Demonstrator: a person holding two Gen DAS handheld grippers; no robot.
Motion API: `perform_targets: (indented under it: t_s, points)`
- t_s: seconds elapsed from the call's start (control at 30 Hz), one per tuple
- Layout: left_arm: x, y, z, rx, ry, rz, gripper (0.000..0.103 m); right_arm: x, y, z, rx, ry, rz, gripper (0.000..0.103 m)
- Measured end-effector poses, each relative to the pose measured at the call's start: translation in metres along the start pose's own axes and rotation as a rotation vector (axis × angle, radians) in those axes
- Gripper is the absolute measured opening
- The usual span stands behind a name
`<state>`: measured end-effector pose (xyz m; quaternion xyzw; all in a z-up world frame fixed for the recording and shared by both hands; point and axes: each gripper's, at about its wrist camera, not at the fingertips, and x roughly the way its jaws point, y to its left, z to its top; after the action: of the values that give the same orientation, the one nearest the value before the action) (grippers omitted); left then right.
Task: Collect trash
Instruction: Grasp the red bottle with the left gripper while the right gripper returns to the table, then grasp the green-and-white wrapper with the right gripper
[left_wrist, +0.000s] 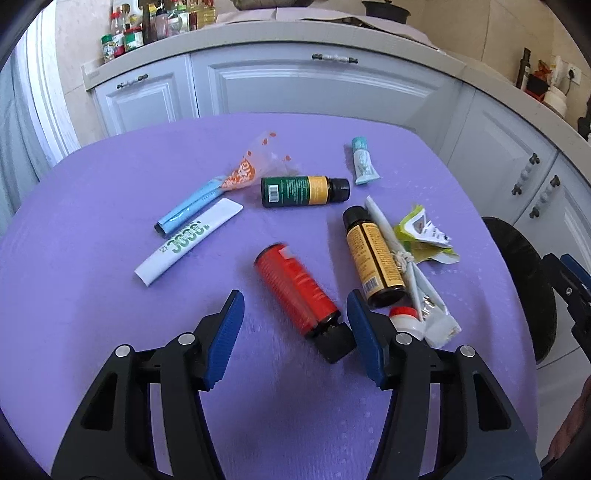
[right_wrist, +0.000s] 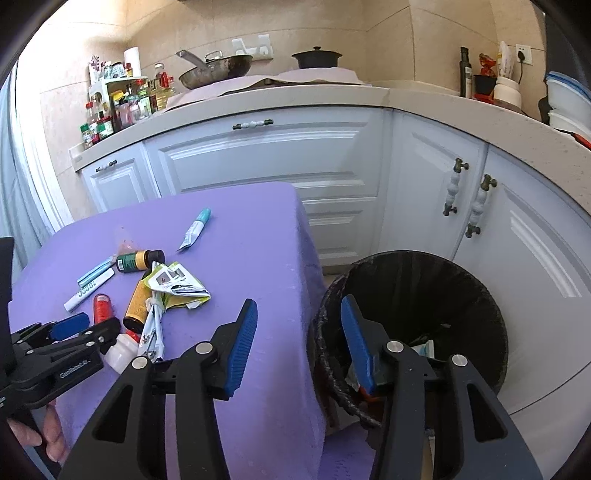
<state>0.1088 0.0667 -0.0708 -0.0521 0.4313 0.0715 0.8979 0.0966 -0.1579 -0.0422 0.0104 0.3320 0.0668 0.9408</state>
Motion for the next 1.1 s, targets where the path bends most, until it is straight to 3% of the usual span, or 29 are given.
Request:
perform_targets:
  t_s: [0.1, 0.13, 0.23, 0.57, 0.73, 1.1]
  points:
    - [0.002, 0.005, -0.001, -0.010, 0.007, -0.014, 0.047, 0.003, 0.005, 0.000, -0.009, 0.006, 0.014, 0.048]
    - [0.001, 0.007, -0.001, -0.011, 0.005, -0.020, 0.038, 0.004, 0.007, 0.001, -0.011, 0.007, 0.017, 0.048]
    - [0.000, 0.013, -0.003, -0.005, 0.004, -0.028, 0.024, 0.005, 0.016, 0.001, -0.026, 0.011, 0.033, 0.048]
    - [-0.011, 0.043, -0.008, -0.033, -0.010, -0.027, 0.024, 0.014, 0.051, 0.005, -0.077, 0.026, 0.087, 0.048]
    - [-0.018, 0.062, -0.009, -0.051, -0.026, 0.000, 0.024, 0.020, 0.072, 0.011, -0.115, 0.021, 0.114, 0.058]
    - [-0.025, 0.107, -0.003, -0.115, -0.052, 0.067, 0.024, 0.055, 0.092, 0.020, -0.130, 0.098, 0.137, 0.066]
